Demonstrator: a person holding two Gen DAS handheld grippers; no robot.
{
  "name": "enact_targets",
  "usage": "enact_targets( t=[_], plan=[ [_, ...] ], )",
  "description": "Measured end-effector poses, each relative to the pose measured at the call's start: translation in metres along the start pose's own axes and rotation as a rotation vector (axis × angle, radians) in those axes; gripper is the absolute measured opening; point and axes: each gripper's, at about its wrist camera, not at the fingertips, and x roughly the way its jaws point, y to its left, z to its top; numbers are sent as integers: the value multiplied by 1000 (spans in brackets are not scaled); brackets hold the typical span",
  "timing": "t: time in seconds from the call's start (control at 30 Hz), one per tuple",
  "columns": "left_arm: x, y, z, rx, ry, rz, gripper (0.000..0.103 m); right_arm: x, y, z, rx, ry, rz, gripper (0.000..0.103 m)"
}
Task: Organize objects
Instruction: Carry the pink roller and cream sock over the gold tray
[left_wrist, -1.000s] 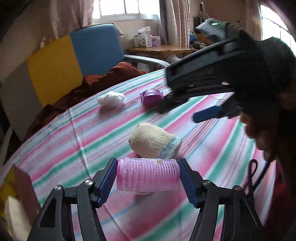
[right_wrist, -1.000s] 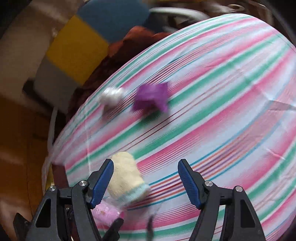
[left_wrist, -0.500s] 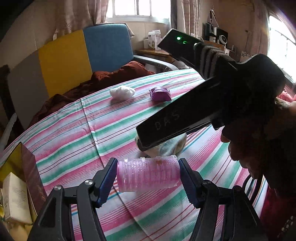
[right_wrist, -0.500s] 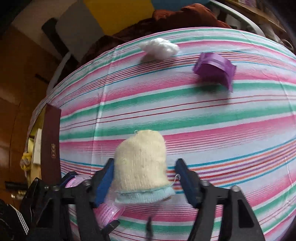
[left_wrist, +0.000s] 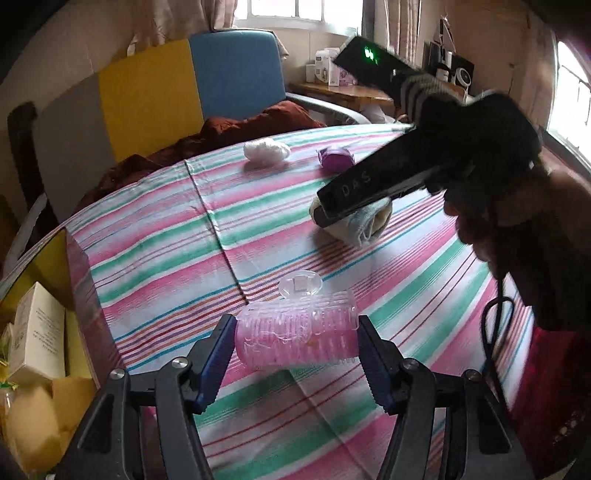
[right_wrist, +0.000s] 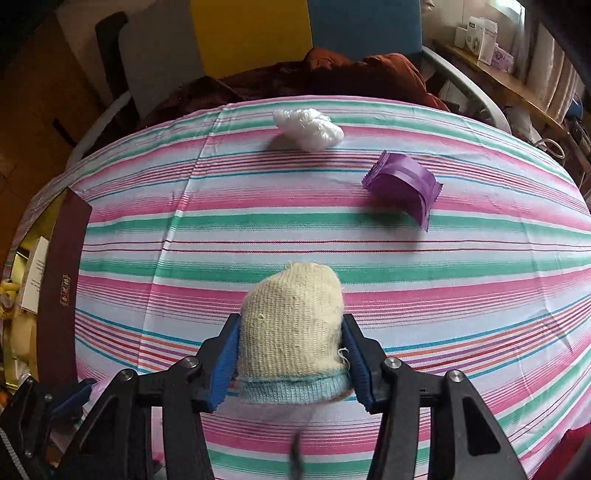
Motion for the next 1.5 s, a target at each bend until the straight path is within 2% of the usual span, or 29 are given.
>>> enact_targets(
  t=[0.27, 0.47, 0.67, 0.8, 1.17, 1.5],
  plan=[
    [-54, 13, 9, -31, -89, 31, 65, -13, 10, -1, -25, -51, 27, 53],
    [-93, 43, 5, -106, -127, 144, 65, -15, 20, -5, -54, -56, 30, 53],
    [-129, 85, -11, -183, -171, 292, 65, -15, 42, -9, -120, -47, 18, 53],
    [-142, 109, -24, -235, -179, 338, 65, -23, 70, -12, -158, -52, 46, 53],
    [-161, 152, -66, -355, -178, 389, 65, -68, 177, -36, -275, -128, 221, 53],
    [-177, 174, -91, -420, -195, 408, 64, -80, 226, -63, -307, -121, 308, 53]
  ],
)
